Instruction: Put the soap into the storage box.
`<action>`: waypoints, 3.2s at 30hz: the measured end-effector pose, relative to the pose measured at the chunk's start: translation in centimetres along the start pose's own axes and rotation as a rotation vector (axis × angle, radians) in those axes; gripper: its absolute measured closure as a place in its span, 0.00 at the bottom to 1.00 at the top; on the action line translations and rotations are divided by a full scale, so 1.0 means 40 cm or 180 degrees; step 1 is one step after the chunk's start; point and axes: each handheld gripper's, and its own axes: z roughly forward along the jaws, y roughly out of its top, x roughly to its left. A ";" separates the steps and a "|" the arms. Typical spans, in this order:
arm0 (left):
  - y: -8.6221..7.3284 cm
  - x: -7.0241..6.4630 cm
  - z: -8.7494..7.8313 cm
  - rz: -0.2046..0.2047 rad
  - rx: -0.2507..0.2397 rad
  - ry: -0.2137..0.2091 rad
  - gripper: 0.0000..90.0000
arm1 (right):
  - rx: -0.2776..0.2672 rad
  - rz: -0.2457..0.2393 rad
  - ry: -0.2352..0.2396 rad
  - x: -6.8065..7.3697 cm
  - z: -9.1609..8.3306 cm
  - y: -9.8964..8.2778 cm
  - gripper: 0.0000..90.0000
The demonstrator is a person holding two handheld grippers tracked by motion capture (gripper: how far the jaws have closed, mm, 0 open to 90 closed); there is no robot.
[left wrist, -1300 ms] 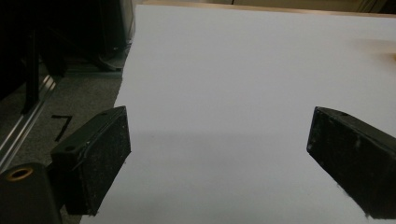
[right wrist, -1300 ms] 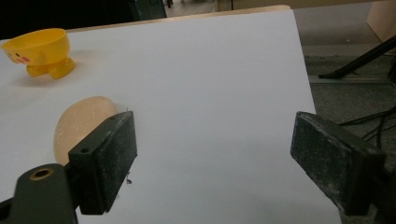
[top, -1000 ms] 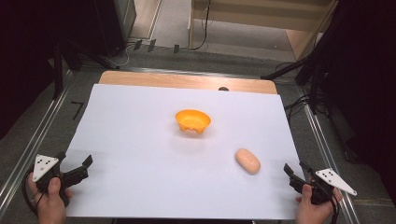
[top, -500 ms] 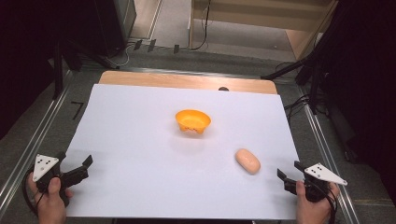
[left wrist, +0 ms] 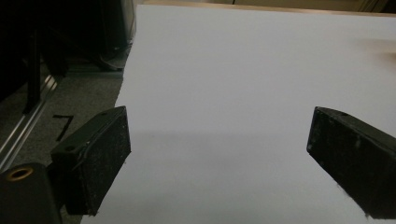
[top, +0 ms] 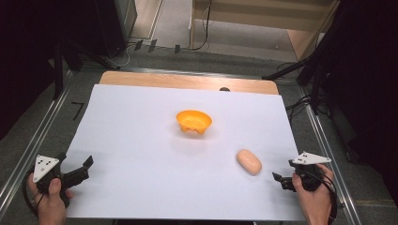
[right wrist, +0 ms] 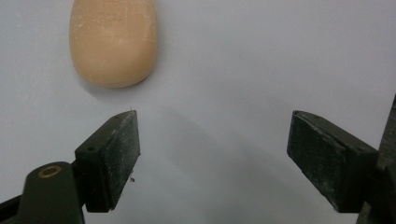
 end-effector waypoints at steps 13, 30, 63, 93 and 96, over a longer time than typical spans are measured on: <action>0.000 -0.001 0.000 0.0008 0.0003 0.0006 0.08 | 0.0464 -0.0450 0.0121 0.037 0.028 0.077 0.19; 0.000 0.000 0.000 0.0005 0.0012 0.0002 0.08 | 0.0802 -0.0507 0.0296 0.080 0.069 0.155 0.19; 0.001 0.001 0.003 -0.0022 0.0028 -0.0006 0.08 | 0.1147 -0.0318 0.0274 0.151 0.191 0.237 0.33; 0.002 0.001 0.005 -0.0024 0.0057 -0.0003 0.08 | 0.1355 -0.0383 0.0349 0.148 0.203 0.258 0.37; 0.002 0.002 0.005 -0.0024 0.0058 -0.0005 0.08 | 0.1376 -0.0384 0.0404 0.144 0.201 0.260 0.37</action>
